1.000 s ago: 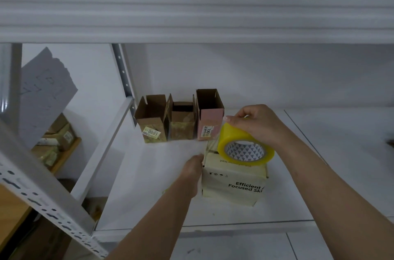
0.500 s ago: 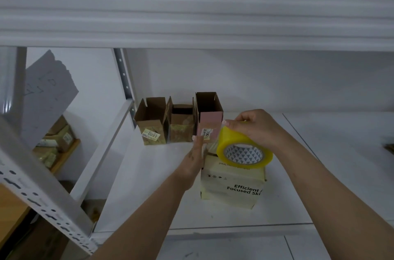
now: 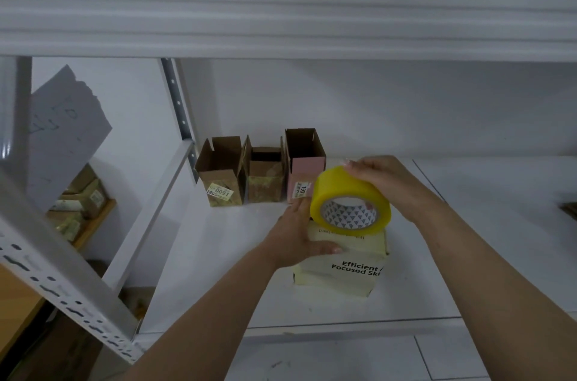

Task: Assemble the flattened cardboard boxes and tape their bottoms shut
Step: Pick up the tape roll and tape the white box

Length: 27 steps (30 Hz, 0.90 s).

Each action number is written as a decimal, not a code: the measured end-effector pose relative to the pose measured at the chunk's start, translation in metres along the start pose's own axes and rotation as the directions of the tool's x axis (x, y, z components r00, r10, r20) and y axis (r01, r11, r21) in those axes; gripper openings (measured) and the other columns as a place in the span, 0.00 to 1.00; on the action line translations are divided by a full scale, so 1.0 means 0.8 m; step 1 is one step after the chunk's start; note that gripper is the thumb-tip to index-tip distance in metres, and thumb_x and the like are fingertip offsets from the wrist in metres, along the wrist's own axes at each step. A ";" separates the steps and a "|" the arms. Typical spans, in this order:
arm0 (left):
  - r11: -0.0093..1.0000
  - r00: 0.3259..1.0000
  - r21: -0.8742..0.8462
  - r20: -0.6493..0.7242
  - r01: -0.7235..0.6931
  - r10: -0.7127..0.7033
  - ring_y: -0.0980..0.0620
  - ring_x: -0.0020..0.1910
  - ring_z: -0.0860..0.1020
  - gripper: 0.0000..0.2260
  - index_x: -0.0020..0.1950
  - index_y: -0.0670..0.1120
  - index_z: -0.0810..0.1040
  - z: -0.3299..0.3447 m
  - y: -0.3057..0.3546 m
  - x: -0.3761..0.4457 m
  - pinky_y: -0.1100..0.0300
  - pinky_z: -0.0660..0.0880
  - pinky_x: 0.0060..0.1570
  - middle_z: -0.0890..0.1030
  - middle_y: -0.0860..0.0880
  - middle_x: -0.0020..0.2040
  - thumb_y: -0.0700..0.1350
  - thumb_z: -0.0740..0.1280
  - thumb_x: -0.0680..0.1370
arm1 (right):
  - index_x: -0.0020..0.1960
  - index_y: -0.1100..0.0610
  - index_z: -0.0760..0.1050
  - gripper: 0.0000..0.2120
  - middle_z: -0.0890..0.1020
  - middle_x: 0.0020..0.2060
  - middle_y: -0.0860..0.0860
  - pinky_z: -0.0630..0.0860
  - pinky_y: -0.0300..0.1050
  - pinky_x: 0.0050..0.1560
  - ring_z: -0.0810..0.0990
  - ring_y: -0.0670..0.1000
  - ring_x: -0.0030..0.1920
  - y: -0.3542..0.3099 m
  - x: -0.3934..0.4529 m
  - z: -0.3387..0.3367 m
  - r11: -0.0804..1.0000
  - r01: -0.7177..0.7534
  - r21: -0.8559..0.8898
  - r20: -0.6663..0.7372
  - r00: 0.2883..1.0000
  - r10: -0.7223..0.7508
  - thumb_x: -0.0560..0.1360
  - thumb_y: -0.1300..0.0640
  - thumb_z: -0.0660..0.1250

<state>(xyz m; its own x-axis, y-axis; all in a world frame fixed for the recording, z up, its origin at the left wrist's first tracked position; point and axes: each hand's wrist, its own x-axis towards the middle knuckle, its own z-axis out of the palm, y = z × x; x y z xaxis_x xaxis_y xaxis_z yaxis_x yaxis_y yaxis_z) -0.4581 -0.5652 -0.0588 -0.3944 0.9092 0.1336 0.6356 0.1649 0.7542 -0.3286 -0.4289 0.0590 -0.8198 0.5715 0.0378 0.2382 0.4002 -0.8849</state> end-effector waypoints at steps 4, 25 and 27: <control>0.999 1.000 0.036 0.011 0.028 -0.028 0.52 0.63 0.67 0.39 0.67 0.51 0.67 -0.001 0.000 0.001 0.47 0.69 0.65 0.68 0.52 0.64 0.65 0.76 0.62 | 0.43 0.73 0.76 0.42 0.75 0.33 0.63 0.73 0.46 0.39 0.78 0.59 0.34 0.014 -0.007 -0.012 0.999 -0.029 0.045 -0.047 0.998 0.031 0.62 0.30 0.72; 0.880 0.992 0.458 0.084 -0.123 0.095 0.51 0.72 0.64 0.54 0.78 0.50 0.54 0.016 0.047 0.029 0.55 0.53 0.73 0.65 0.51 0.74 0.70 0.74 0.61 | 0.31 0.54 0.65 0.28 0.65 0.29 0.53 0.63 0.47 0.38 0.68 0.51 0.31 0.016 0.002 -0.032 0.935 -0.018 -0.354 -0.021 1.000 0.011 0.72 0.31 0.63; 0.894 0.992 0.432 0.070 -0.123 0.103 0.52 0.71 0.66 0.53 0.77 0.51 0.56 0.017 0.045 0.029 0.56 0.58 0.72 0.67 0.52 0.73 0.71 0.73 0.60 | 0.34 0.55 0.70 0.27 0.69 0.30 0.55 0.67 0.47 0.39 0.72 0.52 0.32 0.019 0.003 -0.030 0.939 -0.011 -0.345 -0.017 1.000 0.005 0.73 0.31 0.62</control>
<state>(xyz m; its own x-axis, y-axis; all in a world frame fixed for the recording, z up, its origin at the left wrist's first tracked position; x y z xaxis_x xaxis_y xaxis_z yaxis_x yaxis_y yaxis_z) -0.4355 -0.5334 -0.0370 -0.2791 0.9460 0.1650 0.9031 0.2002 0.3800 -0.3144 -0.4042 0.0569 -0.8093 0.5860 0.0411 0.4121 0.6162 -0.6711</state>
